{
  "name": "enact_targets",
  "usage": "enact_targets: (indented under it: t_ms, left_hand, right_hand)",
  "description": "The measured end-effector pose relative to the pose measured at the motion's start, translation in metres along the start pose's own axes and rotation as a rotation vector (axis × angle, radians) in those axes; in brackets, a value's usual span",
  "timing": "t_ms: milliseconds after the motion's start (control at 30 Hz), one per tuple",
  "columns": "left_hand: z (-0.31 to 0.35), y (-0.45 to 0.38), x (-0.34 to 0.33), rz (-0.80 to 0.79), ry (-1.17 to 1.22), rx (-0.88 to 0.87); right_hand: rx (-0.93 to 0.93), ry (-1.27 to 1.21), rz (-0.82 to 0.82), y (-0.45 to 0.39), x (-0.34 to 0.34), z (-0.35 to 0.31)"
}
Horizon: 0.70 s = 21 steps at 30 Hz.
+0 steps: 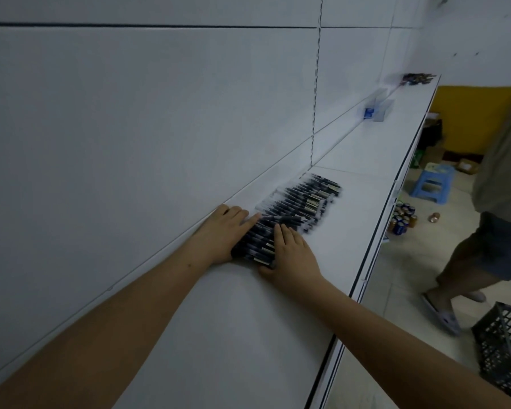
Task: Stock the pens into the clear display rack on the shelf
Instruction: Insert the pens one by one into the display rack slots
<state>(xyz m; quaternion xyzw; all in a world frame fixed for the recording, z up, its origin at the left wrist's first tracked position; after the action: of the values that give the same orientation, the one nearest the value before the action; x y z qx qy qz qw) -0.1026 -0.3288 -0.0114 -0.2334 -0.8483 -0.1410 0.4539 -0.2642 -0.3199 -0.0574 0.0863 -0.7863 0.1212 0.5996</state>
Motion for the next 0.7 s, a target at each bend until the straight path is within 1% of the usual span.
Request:
enact_targets:
  t_ms: [233,400,500,700]
  left_hand:
    - [0.001,0.015,0.004,0.002,-0.041,-0.038]
    - [0.001,0.031,0.004,-0.013,-0.024,-0.022]
    - [0.002,0.042,0.008,0.024,0.004,-0.019]
    - [0.010,0.062,0.008,0.048,0.077,0.026]
  right_hand:
    - [0.002,0.031,-0.006,-0.001,0.001,-0.003]
    - [0.020,0.053,-0.046,0.008,0.003,-0.002]
    - [0.050,0.031,-0.059,0.017,0.006,-0.002]
    - [0.084,-0.068,0.028,0.039,0.014,-0.004]
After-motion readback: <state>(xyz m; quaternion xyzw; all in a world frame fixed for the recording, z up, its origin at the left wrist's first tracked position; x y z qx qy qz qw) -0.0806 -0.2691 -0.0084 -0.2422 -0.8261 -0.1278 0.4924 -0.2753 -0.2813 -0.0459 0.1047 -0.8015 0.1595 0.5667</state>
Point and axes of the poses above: each hand's wrist, its own y-axis away from the middle knuckle, its own x-axis out of the back of the hand, z = x × y, the point moved 3 cm from there along -y, towards the middle knuckle, and after that the axes turned 8 degrees about -x, right-handed, at the moved point
